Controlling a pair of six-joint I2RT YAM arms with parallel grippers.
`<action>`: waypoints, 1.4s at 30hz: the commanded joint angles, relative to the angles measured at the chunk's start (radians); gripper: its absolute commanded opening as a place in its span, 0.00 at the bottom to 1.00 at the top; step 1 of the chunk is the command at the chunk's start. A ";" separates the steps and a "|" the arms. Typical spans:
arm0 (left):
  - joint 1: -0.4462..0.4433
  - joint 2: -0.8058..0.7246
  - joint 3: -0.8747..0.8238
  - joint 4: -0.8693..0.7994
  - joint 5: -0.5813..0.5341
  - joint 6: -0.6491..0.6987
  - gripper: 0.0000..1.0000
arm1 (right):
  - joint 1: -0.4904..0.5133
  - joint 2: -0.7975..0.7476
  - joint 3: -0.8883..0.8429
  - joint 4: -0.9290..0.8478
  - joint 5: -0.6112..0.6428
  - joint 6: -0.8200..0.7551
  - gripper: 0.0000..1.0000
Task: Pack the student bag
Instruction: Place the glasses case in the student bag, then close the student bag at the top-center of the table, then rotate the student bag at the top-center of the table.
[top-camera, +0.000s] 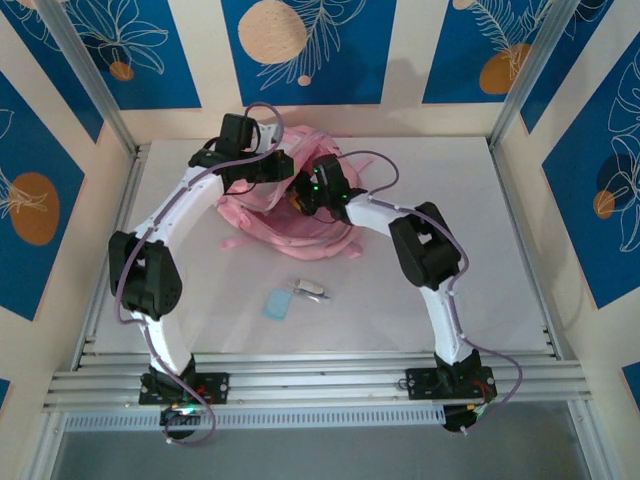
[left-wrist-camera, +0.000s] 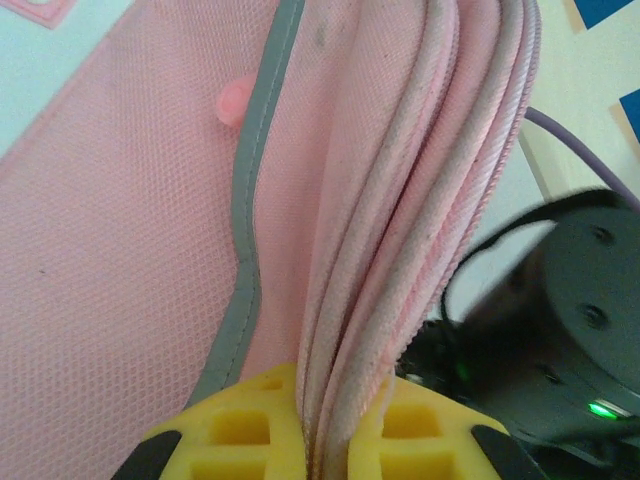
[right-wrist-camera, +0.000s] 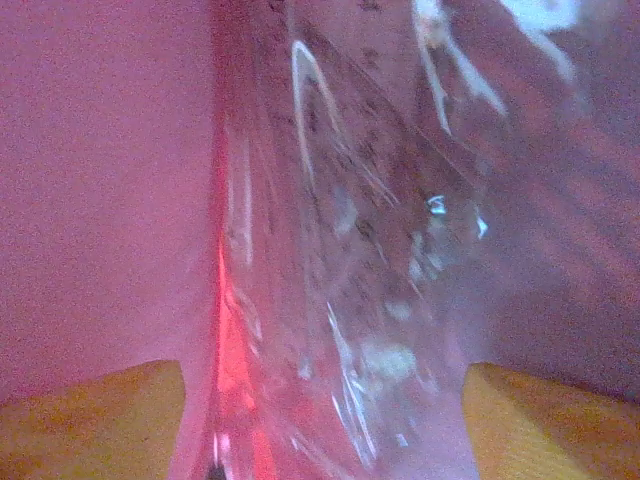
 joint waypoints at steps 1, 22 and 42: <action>-0.009 -0.056 0.001 0.062 0.063 -0.026 0.00 | -0.017 -0.169 -0.127 0.001 -0.021 -0.065 0.74; 0.095 -0.318 -0.477 0.262 -0.046 -0.140 0.68 | -0.003 -0.807 -0.611 -0.463 0.109 -0.370 0.99; 0.322 -0.047 -0.514 0.481 -0.148 -0.281 0.71 | 0.230 -0.381 -0.289 -0.398 0.207 -0.344 1.00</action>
